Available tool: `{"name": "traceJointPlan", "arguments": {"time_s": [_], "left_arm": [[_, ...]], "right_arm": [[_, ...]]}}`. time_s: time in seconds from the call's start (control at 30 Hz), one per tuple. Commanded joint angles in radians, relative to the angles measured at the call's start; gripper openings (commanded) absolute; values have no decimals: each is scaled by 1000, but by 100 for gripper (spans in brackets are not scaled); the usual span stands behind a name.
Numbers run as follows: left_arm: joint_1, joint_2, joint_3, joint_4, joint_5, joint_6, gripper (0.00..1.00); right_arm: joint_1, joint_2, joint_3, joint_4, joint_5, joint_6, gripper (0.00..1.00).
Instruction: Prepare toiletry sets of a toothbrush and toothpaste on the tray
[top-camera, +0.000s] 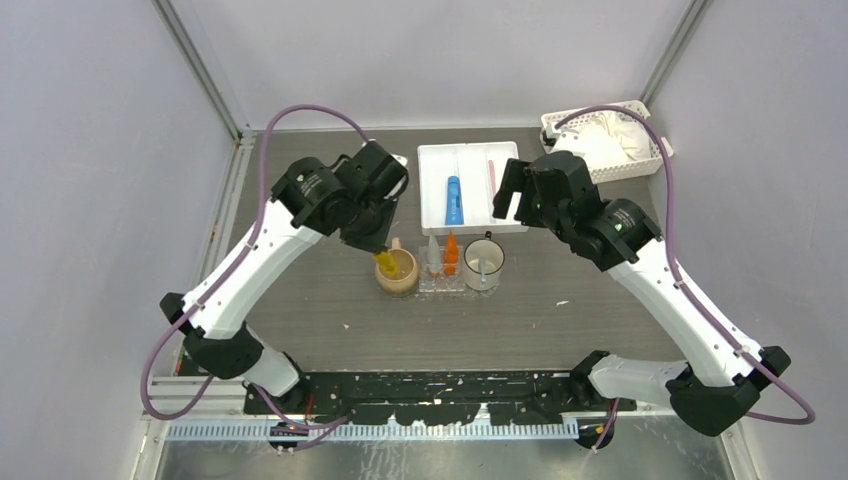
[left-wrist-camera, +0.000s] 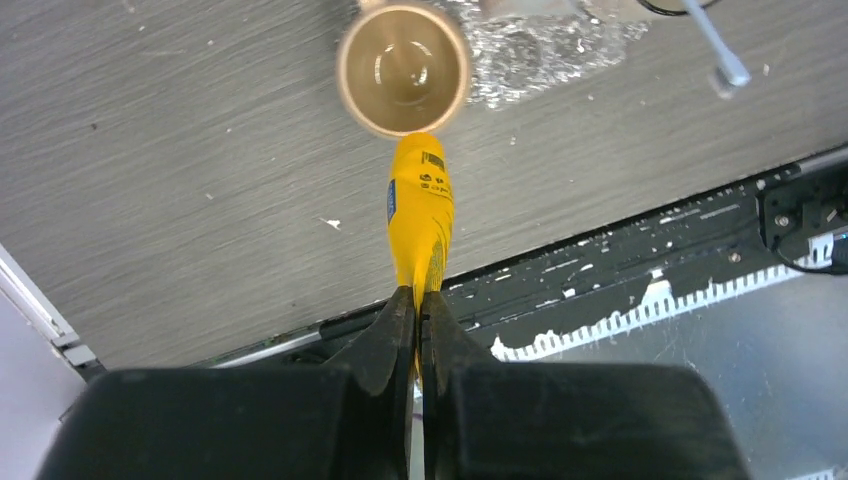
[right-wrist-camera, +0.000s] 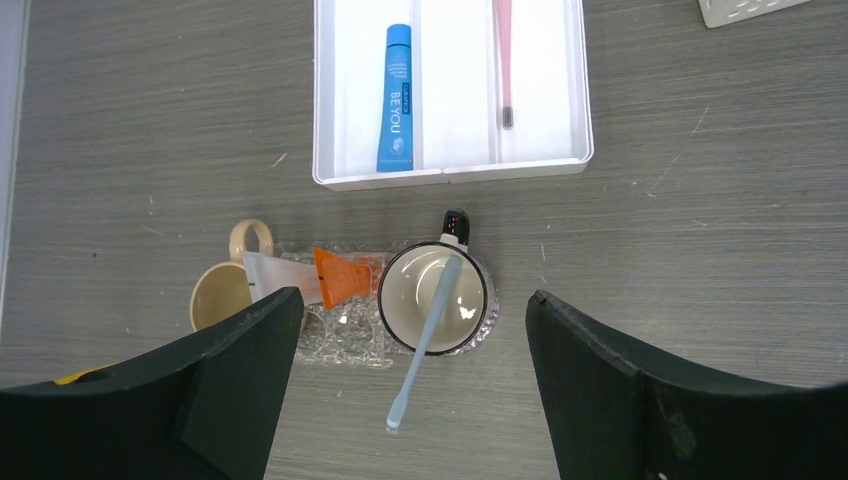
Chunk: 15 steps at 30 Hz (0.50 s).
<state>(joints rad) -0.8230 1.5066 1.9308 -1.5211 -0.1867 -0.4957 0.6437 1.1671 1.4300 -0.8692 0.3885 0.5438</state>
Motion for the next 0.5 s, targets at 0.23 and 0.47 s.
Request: {"name": "traceJointPlan", "arguments": {"time_s": [0.23, 0.47], "left_arm": [[-213, 231, 298, -204, -103, -40, 1], [-236, 404, 448, -212, -144, 30, 1]], "right_arm": [[-46, -73, -51, 14, -30, -28, 88], [-95, -101, -92, 9, -47, -45, 88]]}}
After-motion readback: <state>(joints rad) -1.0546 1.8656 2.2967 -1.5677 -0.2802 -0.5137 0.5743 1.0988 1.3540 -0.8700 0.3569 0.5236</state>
